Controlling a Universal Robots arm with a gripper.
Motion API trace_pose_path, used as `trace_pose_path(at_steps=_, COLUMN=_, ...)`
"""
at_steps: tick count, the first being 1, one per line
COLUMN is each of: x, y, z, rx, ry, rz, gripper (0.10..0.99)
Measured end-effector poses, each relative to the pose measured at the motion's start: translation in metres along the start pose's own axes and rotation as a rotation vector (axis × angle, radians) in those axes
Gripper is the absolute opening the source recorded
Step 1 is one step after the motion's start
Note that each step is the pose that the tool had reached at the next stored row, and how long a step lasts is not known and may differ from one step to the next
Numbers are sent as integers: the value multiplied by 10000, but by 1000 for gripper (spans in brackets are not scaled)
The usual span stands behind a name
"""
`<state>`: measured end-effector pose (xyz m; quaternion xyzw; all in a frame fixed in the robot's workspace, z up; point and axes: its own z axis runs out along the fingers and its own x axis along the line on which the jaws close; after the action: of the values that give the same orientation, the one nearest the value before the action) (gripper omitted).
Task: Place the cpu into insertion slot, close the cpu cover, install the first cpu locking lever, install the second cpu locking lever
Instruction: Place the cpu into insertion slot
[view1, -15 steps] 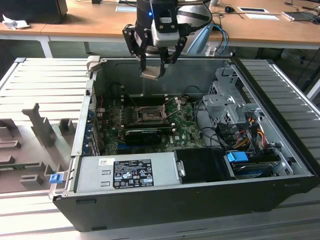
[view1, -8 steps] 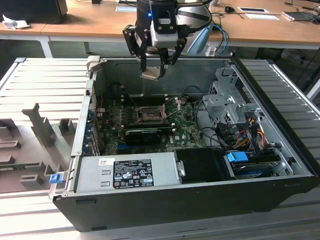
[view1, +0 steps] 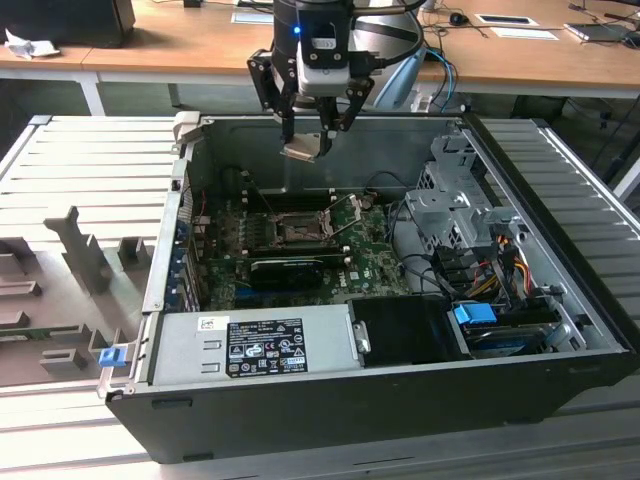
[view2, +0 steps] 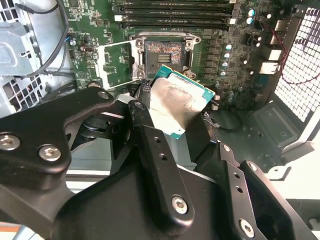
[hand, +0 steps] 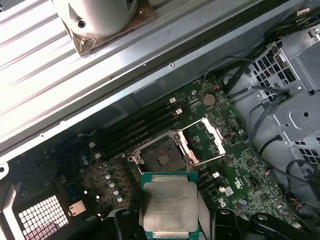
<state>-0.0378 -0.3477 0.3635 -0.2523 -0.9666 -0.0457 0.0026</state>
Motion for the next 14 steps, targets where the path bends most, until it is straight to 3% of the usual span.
trace_pose_path(at_steps=14, x=-1, y=-1, z=14, rx=-31, ry=-96, rz=1097, gripper=525)
